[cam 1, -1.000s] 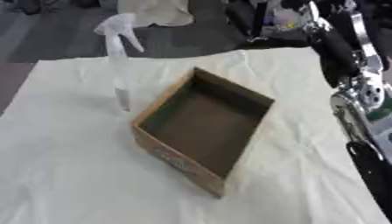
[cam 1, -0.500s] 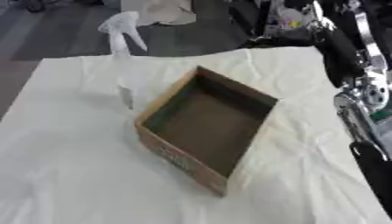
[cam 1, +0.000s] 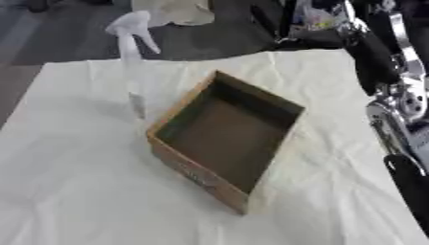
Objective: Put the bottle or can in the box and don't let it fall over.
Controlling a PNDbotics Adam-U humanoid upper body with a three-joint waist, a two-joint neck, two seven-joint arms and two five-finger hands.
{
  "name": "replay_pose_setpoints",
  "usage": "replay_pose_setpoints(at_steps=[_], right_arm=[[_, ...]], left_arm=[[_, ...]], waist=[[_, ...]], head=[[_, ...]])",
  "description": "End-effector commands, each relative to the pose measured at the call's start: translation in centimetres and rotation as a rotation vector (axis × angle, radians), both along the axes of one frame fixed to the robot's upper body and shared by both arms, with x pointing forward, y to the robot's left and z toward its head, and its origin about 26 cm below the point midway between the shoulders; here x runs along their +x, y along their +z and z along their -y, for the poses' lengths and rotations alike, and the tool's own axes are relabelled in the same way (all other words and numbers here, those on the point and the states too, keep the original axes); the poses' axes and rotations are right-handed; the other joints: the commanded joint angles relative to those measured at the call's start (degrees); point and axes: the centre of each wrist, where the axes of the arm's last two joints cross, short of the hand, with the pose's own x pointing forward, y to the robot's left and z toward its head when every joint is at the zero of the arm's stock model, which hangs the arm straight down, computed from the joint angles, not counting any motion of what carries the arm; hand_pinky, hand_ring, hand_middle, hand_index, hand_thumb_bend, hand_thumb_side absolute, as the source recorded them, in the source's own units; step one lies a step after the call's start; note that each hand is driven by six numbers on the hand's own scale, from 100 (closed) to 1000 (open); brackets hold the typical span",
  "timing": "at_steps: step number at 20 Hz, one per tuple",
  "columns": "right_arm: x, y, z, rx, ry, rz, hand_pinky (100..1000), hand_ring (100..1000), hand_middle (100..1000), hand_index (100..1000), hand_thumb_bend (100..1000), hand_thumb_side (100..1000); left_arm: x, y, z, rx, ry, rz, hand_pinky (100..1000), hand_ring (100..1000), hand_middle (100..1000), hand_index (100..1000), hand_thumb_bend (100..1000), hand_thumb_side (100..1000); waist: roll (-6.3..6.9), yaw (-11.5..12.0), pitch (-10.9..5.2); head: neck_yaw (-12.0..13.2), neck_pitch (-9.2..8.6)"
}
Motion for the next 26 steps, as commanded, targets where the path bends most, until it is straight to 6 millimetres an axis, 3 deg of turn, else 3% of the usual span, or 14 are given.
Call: replay_pose_setpoints(at_steps=[1,18,26], right_arm=[[-0.5,1.1,0.0,-0.027,0.002,0.039,923,737,780,807,100,480],[-0.4,1.2,-0.4,-0.027,0.019,0.037,923,736,780,806,100,482],[-0.4,1.3,-0.6,-0.026,0.03,0.038,923,736,780,806,100,489]], left_arm=[[0.0,0.9,-0.1,0.012,0.009,0.004,940,887,832,876,236,362],[3.3,0.1,2.8,-0.005,-0.034,-0.044,939,874,825,874,202,415],[4.8,0.3,2.8,-0.058,-0.01,-0.056,944,864,820,862,160,445]], waist=[[0.17,-0.09,-0.72],[0.2,-1.33,-0.67],[0.2,-2.13,-0.36]], head=[[-0.36,-0.3],[0.0,-1.64],[1.3,-2.56]])
